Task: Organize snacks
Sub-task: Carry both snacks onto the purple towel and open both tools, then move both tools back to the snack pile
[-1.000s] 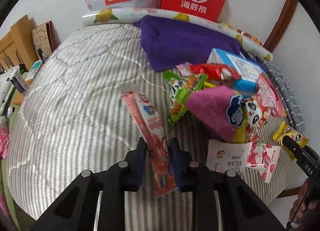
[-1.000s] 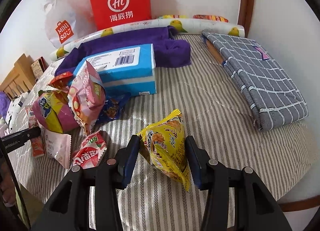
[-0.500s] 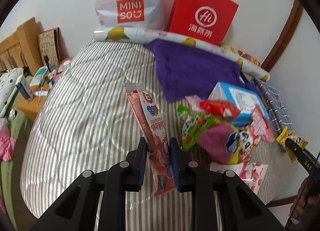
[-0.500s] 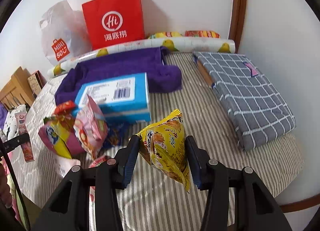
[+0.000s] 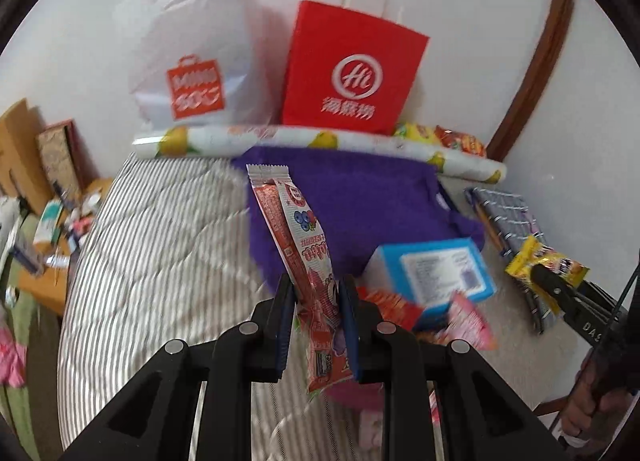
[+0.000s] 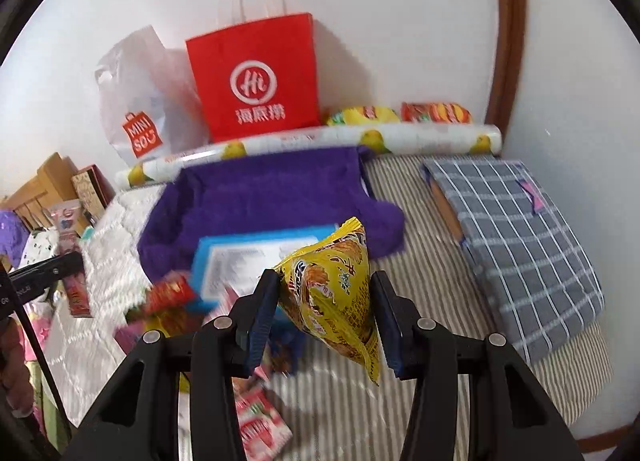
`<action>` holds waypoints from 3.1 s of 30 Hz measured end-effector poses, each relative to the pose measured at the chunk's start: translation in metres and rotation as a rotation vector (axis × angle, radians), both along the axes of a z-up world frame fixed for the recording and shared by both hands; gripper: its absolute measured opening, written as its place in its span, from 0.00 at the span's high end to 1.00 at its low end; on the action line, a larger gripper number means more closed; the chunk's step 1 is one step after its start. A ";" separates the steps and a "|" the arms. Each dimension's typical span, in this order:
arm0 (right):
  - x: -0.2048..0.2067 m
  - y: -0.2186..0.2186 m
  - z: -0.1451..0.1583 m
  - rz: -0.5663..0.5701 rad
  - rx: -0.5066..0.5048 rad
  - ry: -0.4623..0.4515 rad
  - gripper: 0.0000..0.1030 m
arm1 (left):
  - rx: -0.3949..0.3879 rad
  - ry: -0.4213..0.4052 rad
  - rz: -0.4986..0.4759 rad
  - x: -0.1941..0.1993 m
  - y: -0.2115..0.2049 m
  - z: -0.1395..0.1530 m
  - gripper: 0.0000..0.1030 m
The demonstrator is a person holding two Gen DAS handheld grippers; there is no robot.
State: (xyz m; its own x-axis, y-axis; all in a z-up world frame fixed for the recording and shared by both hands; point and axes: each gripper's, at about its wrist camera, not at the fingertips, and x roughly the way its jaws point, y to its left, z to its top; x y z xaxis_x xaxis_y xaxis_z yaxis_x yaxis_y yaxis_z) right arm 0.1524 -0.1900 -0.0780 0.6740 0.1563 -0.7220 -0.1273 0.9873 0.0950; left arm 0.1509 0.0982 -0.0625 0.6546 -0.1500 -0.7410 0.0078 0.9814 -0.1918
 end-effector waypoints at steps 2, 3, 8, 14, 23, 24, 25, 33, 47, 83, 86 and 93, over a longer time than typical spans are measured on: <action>0.010 0.008 0.006 0.021 0.008 -0.013 0.55 | 0.005 -0.008 -0.016 0.011 -0.007 0.005 0.79; 0.014 0.012 0.008 0.031 0.007 -0.021 0.55 | 0.006 -0.011 -0.024 0.016 -0.010 0.007 0.79; 0.040 0.028 0.018 0.065 -0.010 -0.048 0.55 | -0.003 -0.011 -0.066 0.046 -0.022 0.016 0.79; 0.076 0.034 0.023 0.084 -0.010 -0.072 0.55 | 0.010 -0.007 -0.079 0.079 -0.029 0.019 0.79; 0.132 0.035 0.017 0.098 -0.012 -0.068 0.55 | 0.020 0.033 -0.088 0.128 -0.030 0.009 0.79; 0.138 0.036 0.015 0.099 -0.011 -0.066 0.55 | 0.023 0.038 -0.086 0.134 -0.030 0.007 0.79; 0.144 0.036 0.013 0.098 -0.012 -0.064 0.55 | 0.022 0.043 -0.083 0.139 -0.030 0.005 0.79; 0.183 0.032 -0.010 0.094 -0.021 -0.038 0.55 | 0.034 0.075 -0.084 0.171 -0.030 -0.008 0.79; 0.225 0.031 -0.053 0.152 -0.038 0.020 0.55 | 0.031 0.156 -0.071 0.216 -0.033 -0.049 0.79; 0.249 0.029 -0.102 0.163 -0.032 0.216 0.45 | 0.031 0.299 -0.031 0.254 -0.016 -0.111 0.78; 0.243 0.031 -0.092 0.168 -0.045 0.186 0.30 | 0.017 0.309 -0.033 0.254 -0.014 -0.111 0.76; 0.218 0.028 -0.054 0.151 -0.015 0.096 0.29 | 0.001 0.305 -0.016 0.244 -0.005 -0.094 0.44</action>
State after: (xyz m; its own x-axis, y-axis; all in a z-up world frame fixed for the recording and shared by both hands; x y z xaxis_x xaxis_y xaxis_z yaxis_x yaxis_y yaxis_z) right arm 0.3708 -0.1624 -0.1324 0.5719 0.2394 -0.7846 -0.2652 0.9591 0.0993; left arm 0.3951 0.0931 -0.1561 0.3995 -0.1574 -0.9031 -0.0349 0.9818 -0.1865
